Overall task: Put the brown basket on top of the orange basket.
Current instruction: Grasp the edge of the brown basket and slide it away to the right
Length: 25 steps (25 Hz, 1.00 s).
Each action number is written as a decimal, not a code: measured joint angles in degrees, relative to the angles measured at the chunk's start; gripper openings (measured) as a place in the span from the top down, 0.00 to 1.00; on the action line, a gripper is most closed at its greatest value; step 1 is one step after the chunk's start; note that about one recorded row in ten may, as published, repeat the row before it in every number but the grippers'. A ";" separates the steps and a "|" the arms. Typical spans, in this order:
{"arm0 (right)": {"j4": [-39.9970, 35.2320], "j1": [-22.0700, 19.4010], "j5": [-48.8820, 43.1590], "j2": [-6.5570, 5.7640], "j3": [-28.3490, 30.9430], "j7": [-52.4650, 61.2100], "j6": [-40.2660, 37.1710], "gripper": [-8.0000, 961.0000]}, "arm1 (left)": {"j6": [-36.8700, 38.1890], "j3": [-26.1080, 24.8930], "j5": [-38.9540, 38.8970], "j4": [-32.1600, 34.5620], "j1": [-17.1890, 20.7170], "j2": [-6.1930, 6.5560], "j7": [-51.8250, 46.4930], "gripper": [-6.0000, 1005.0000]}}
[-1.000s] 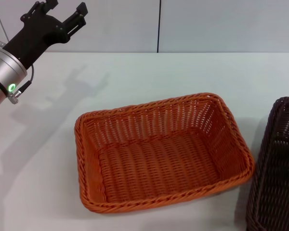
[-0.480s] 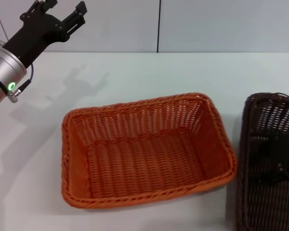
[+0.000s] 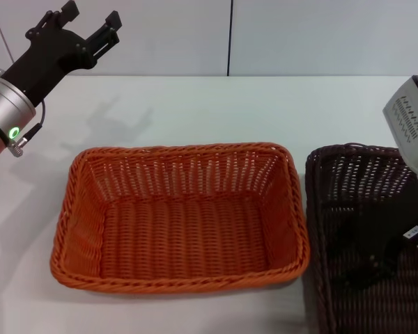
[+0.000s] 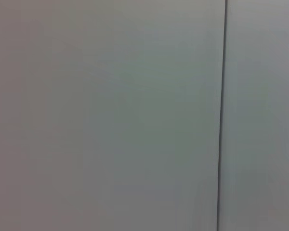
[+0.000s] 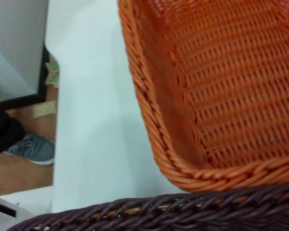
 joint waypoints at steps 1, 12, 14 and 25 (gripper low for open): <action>0.00 0.00 0.00 0.00 0.00 0.00 0.00 0.42 | 0.00 0.00 0.00 0.00 0.00 0.00 0.00 0.16; -0.39 0.25 0.95 0.02 -1.57 0.44 -3.19 0.42 | 0.01 -0.57 0.01 -0.76 -0.29 0.03 0.00 0.16; -2.06 -0.34 0.96 -0.04 -1.08 0.79 -4.59 0.42 | 0.01 -0.63 0.01 -0.76 -0.30 0.04 0.00 0.16; -18.17 -3.69 1.76 -0.97 9.65 2.21 -3.00 0.42 | -0.08 -1.27 0.02 -0.76 -0.63 0.04 1.27 0.16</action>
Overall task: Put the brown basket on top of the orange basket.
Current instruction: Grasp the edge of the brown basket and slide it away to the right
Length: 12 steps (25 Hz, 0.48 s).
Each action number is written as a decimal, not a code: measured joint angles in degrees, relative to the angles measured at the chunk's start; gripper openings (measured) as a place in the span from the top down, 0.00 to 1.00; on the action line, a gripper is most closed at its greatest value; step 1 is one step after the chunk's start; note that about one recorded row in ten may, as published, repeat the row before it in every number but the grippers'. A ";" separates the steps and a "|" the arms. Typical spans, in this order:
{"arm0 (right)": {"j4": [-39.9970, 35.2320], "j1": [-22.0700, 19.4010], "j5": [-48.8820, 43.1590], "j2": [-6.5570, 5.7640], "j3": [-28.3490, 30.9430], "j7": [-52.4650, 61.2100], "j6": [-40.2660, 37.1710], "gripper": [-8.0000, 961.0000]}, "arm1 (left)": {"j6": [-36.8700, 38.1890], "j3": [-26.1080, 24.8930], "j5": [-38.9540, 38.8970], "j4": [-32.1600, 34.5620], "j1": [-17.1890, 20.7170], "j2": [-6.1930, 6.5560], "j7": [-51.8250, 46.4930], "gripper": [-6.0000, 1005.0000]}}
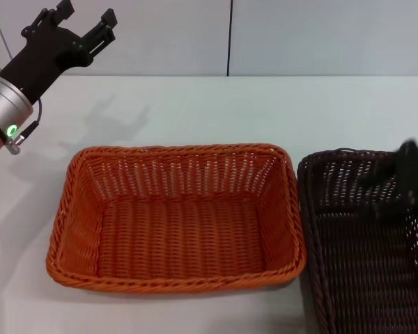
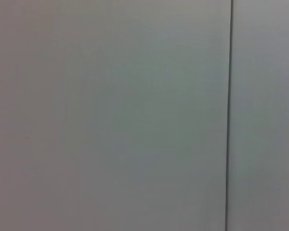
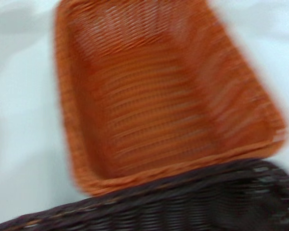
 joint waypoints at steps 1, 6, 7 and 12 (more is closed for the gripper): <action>0.00 0.00 0.00 0.00 0.00 0.00 0.00 0.42 | 0.00 0.00 0.00 0.00 -0.01 -0.01 0.01 0.16; 0.45 1.09 0.04 -1.24 0.19 0.10 4.09 0.42 | 0.00 0.01 0.00 0.00 -0.07 -0.05 0.05 0.16; 0.51 1.28 0.02 -1.32 0.02 0.10 4.86 0.42 | 0.00 0.01 0.00 0.00 -0.08 -0.10 0.09 0.16; 1.17 2.30 -1.84 -1.43 -0.91 -0.09 7.90 0.42 | 0.16 0.01 0.00 0.00 -0.05 -0.12 0.03 0.16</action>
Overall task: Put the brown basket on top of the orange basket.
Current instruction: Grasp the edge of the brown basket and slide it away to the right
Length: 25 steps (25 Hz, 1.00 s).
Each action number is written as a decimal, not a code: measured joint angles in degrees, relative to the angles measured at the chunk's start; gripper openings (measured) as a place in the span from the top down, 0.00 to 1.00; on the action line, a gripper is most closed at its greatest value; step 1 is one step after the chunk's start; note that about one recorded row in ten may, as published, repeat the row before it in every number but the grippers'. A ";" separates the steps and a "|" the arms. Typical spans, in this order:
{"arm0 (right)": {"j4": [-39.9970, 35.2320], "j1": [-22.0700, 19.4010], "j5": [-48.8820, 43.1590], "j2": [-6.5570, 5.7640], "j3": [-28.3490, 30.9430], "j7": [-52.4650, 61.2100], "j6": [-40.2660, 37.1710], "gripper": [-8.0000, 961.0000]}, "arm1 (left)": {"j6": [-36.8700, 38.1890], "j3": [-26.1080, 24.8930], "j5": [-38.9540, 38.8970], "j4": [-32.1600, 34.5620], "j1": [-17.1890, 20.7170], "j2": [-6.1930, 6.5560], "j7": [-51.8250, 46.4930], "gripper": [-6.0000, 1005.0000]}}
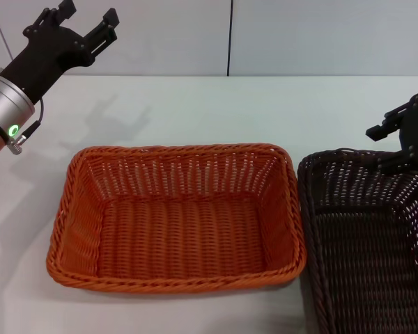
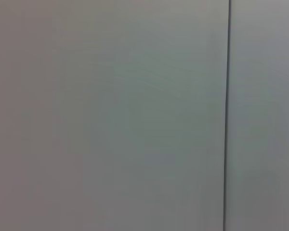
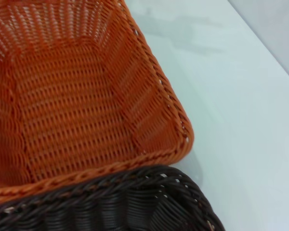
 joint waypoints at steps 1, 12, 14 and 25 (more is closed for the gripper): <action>0.06 0.02 -0.16 0.00 -0.27 -0.03 0.38 0.42 | 0.01 0.00 0.00 0.00 0.07 -0.01 -0.05 0.16; 1.73 -0.42 -0.23 0.03 -3.04 -1.12 4.36 0.42 | 0.15 -0.09 -0.01 -0.74 0.27 -0.05 -0.53 0.16; 3.09 -0.37 -0.22 0.04 -3.16 -1.85 5.52 0.42 | 0.15 -0.10 -0.01 -0.75 0.36 -0.04 -0.57 0.16; 11.27 1.51 -0.35 -1.22 -5.60 -3.29 9.67 0.42 | -0.12 -0.18 -0.06 -0.79 -0.03 -0.01 -0.62 0.16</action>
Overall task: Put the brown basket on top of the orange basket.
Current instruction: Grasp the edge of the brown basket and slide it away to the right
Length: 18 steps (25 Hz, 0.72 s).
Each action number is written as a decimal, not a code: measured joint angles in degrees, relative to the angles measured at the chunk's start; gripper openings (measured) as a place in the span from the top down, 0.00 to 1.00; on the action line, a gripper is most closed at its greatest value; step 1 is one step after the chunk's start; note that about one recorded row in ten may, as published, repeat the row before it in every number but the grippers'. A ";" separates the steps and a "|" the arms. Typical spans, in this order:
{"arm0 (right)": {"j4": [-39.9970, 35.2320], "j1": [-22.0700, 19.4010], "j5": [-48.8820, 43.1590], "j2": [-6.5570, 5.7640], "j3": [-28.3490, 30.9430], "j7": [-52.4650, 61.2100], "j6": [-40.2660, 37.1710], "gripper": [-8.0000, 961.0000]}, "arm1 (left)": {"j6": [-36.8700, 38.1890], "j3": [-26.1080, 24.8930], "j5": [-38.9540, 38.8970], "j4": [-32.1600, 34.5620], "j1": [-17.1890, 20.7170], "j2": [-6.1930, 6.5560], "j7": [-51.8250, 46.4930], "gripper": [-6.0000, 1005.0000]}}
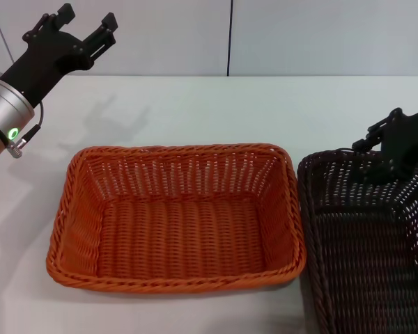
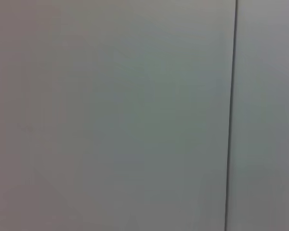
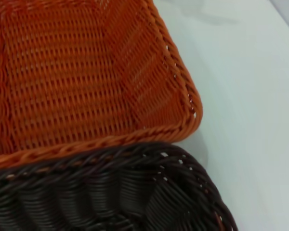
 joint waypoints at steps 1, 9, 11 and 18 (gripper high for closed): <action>0.93 0.23 -0.14 -0.18 -0.21 0.00 0.71 0.42 | -0.01 0.00 0.00 0.00 -0.03 0.00 -0.01 0.16; 7.55 2.18 -1.33 -0.67 -1.71 -0.13 4.99 0.42 | -0.04 0.01 -0.03 0.00 -0.62 -0.14 -0.02 0.16; 7.77 2.24 -1.38 -0.64 -1.92 -0.14 5.30 0.42 | -0.04 0.01 -0.04 0.00 -0.62 -0.14 -0.02 0.16; 8.32 2.26 -1.58 0.04 -2.14 -0.17 7.65 0.44 | -0.28 0.01 -0.04 -0.31 -0.62 -0.08 0.09 0.16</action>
